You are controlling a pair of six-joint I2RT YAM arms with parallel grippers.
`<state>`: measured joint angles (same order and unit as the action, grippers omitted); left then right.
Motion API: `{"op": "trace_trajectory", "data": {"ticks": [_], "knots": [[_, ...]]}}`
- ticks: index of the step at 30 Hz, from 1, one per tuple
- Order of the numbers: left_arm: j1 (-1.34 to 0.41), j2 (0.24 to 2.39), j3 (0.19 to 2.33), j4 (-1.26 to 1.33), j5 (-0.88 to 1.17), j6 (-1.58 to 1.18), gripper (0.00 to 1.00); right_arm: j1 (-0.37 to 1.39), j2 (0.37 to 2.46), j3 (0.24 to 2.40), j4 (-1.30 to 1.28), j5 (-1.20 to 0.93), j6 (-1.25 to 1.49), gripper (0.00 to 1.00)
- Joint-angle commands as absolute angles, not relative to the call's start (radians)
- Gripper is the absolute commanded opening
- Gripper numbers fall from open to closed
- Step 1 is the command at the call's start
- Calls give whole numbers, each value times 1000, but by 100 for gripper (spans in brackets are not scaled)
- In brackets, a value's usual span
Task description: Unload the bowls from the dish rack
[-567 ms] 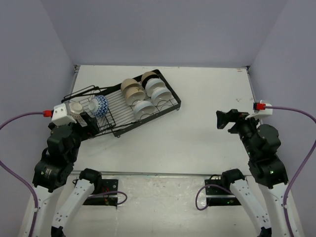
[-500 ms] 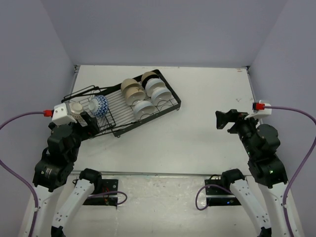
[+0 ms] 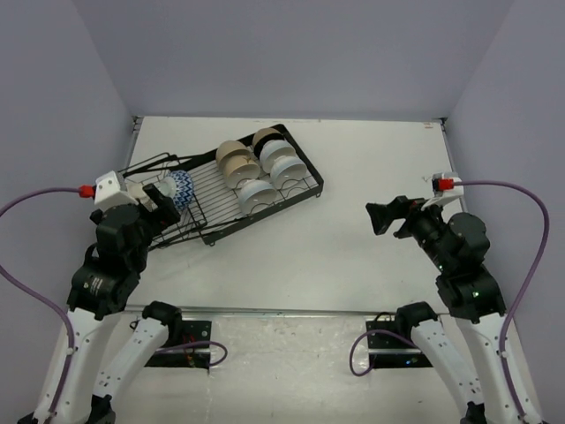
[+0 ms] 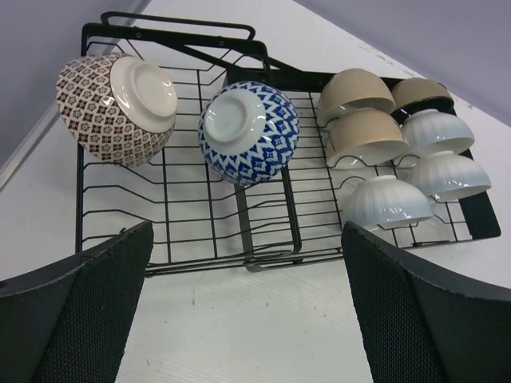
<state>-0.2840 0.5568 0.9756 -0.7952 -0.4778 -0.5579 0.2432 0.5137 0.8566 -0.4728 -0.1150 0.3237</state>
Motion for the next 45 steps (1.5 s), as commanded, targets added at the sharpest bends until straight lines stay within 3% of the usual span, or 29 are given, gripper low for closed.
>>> {"op": "trace_trajectory", "data": {"ticks": [1,6,9,10,13,15,17,21,26,34,45], "knots": [[-288,665,1022,-723,-551,-652,100,247,545,838,-404,-225,344,99],[-184,813,1060,-600,-441,-739,100,247,571,834,-379,-273,347,99],[16,915,1117,-514,-217,-745,100,247,574,831,-379,-293,345,99],[91,946,1153,-503,-36,-750,100,247,571,830,-377,-298,344,99],[309,1034,1126,-425,260,-817,100,247,552,819,-374,-301,341,99],[412,1020,1091,-396,316,-830,100,245,534,816,-371,-304,339,99],[503,967,1054,-429,290,-813,100,247,520,811,-367,-317,339,99],[565,902,1072,-618,-75,-761,100,247,509,802,-344,-374,353,99],[566,861,1000,-614,-218,-727,100,278,520,804,-337,-383,357,99],[566,903,973,-539,-207,-673,100,284,575,801,-336,-384,365,99],[581,1029,842,-347,3,-640,100,284,623,833,-383,-345,359,99]]}}
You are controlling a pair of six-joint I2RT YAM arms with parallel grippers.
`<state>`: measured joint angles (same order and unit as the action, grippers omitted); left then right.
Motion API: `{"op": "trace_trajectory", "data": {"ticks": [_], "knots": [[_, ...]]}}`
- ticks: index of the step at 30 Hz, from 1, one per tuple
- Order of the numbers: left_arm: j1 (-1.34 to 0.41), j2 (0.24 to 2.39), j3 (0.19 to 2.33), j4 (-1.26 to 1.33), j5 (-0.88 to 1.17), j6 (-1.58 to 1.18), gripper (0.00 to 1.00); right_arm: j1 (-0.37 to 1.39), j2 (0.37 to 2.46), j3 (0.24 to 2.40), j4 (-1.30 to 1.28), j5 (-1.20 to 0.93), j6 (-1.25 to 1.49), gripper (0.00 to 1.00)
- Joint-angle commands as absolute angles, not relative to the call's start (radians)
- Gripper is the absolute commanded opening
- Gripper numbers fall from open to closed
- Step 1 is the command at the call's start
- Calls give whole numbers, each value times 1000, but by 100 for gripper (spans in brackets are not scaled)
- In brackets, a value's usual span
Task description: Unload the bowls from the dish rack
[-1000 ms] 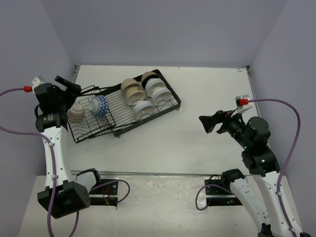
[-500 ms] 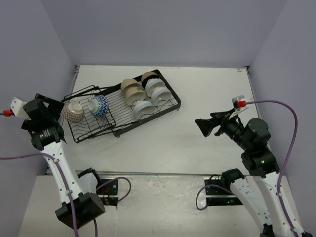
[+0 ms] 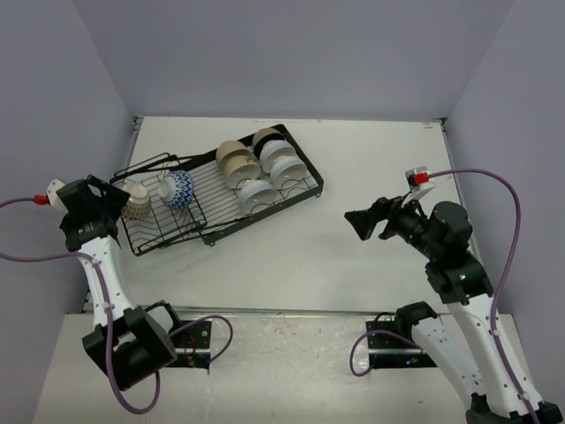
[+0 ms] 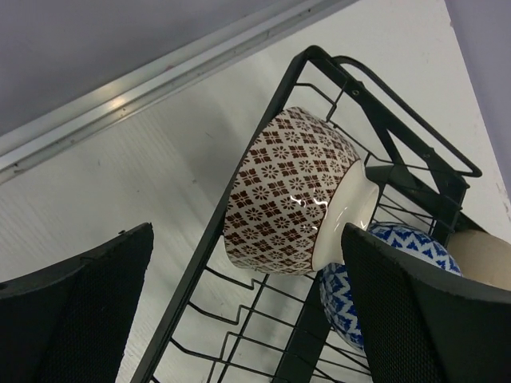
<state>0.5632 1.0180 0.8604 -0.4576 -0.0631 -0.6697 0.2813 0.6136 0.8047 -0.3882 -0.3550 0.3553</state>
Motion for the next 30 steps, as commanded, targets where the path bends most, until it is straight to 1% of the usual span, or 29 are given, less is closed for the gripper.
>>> {"op": "trace_trajectory", "data": {"ticks": [1,5,10,30], "knots": [[589,1044,841,-344,32,-638,100,284,626,833,-379,-344,360,99],[633,1110,835,-302,161,-630,100,284,653,841,-379,-356,359,99],[638,1114,818,-236,250,-621,100,284,664,842,-379,-364,357,99],[640,1160,831,-163,373,-607,100,284,681,838,-374,-373,351,99]]}}
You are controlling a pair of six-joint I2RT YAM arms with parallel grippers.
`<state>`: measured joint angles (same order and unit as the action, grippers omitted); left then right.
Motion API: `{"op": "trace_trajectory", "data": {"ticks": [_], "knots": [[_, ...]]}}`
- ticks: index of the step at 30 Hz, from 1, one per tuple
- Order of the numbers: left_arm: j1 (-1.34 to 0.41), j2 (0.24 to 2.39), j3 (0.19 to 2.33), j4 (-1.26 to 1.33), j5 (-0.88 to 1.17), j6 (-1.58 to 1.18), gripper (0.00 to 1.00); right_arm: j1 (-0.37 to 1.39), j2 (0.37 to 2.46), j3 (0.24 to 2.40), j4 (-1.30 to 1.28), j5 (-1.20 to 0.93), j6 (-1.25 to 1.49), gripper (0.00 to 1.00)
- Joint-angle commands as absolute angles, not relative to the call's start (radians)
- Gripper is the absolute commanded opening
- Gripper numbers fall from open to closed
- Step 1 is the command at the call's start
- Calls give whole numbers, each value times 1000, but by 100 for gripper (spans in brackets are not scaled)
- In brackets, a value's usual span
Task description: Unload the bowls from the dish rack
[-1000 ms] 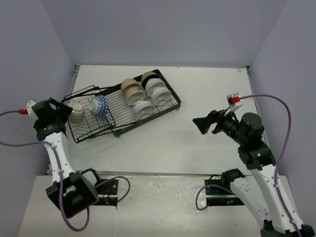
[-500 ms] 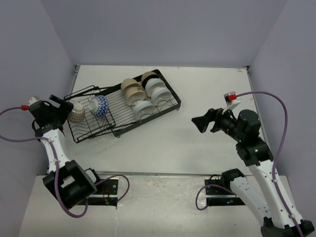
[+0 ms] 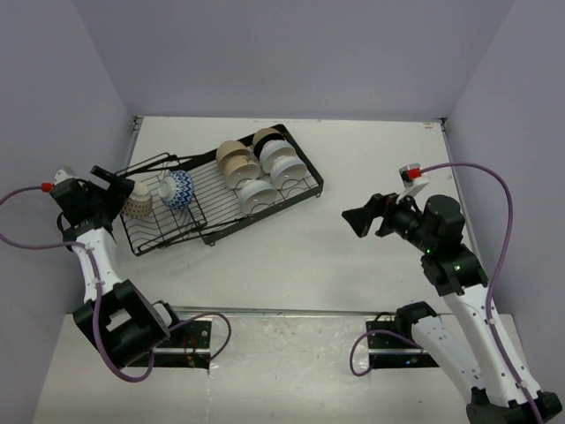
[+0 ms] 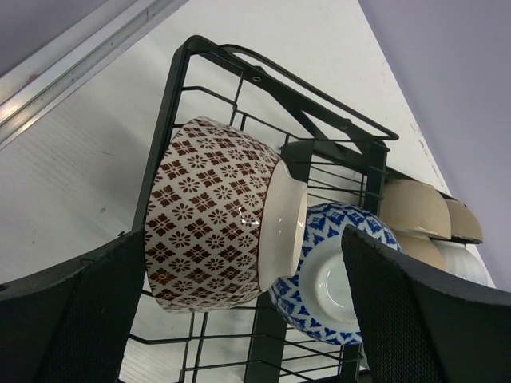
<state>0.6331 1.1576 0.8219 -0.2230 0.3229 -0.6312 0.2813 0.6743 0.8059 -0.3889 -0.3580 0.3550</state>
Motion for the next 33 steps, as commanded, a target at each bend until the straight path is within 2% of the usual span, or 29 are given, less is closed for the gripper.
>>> {"op": "trace_trajectory", "data": {"ticks": [1,33], "knots": [[640,1163,830,-158,377,-607,100,284,683,838,-374,-374,351,99],[640,1246,762,107,604,-739,94,285,712,841,-377,-382,341,99]]}}
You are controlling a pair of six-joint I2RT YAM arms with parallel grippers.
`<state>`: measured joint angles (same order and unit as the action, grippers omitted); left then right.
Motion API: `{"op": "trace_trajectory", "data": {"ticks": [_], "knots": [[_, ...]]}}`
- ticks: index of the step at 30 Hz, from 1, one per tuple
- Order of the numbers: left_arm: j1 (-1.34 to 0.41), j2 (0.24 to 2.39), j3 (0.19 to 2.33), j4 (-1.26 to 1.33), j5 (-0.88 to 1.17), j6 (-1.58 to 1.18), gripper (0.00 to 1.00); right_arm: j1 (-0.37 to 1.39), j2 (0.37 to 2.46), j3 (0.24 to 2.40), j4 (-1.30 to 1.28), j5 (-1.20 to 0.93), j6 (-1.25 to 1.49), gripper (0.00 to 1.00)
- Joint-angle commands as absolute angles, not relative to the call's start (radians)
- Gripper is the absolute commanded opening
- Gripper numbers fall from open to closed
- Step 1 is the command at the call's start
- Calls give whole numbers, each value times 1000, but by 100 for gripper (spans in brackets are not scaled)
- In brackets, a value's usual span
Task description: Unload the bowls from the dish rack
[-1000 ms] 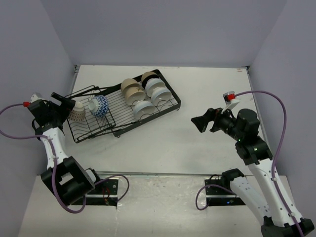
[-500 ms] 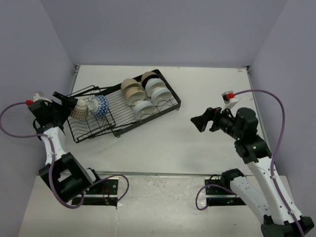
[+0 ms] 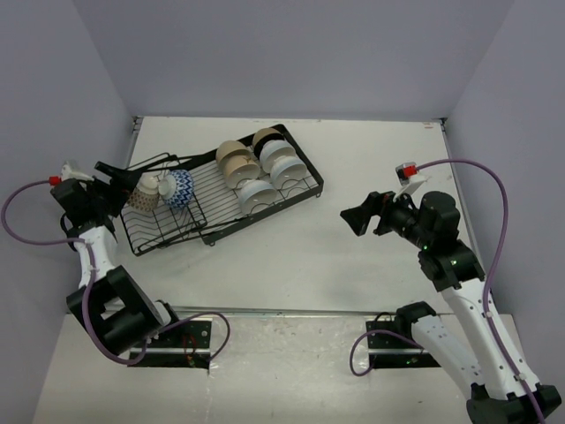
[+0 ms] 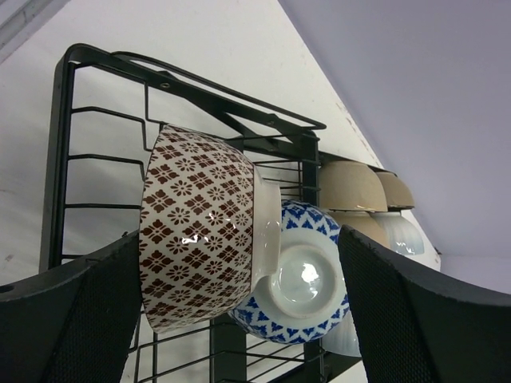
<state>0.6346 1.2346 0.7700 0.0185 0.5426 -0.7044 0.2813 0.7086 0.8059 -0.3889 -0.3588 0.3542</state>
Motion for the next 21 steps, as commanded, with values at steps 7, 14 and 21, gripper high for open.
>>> {"op": "trace_trajectory", "data": {"ticks": [7,14,21], "knots": [[640,1266,749,164,644,-776,87,284,713,841,-376,-382,341,99],[638,1290,735,192,646,-798,83,284,713,845,-379,-383,339,99],[637,1308,721,236,657,-828,65,284,696,844,-376,-376,336,99]]}}
